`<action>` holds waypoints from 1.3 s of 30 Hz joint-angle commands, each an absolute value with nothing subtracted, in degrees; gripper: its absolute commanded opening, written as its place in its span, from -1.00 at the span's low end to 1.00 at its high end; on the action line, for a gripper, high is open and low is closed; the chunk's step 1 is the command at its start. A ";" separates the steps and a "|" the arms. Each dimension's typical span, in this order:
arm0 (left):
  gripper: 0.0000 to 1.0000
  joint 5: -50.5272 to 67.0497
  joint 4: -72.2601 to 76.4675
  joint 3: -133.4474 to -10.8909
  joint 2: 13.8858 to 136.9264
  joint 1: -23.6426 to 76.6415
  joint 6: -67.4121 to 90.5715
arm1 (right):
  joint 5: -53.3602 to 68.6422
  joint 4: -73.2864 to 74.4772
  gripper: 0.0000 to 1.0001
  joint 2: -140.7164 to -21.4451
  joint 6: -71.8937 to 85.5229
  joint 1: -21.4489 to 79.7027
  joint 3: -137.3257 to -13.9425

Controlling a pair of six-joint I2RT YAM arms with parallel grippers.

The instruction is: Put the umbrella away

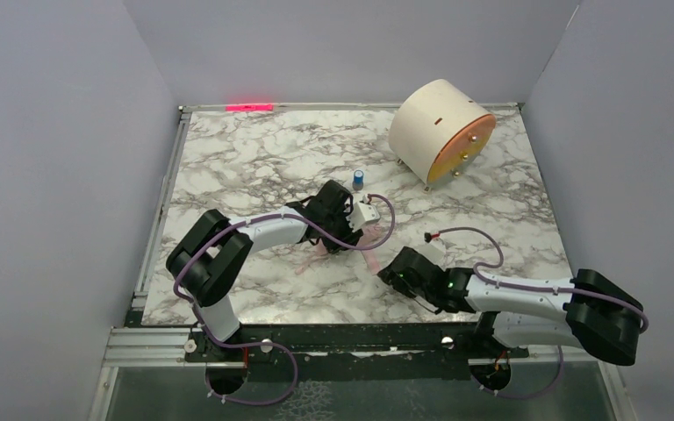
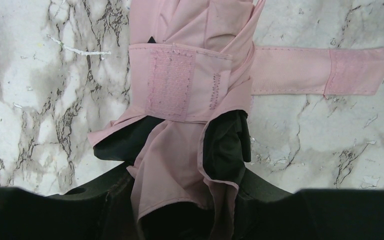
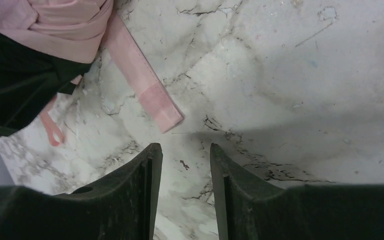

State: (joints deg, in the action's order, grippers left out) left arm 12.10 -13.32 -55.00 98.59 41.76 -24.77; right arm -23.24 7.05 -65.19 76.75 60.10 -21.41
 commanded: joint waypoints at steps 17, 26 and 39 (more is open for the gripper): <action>-1.00 3.66 -21.95 -50.90 103.53 41.63 -25.74 | -27.69 6.15 -0.11 -75.22 101.78 59.90 -18.12; -1.00 3.82 -21.95 -50.98 103.51 41.61 -25.78 | -29.83 -3.23 -0.11 -77.87 102.21 59.41 -13.43; -1.00 3.94 -22.06 -51.09 103.70 41.62 -25.94 | -29.35 -29.46 -0.11 -74.07 73.07 58.57 -6.70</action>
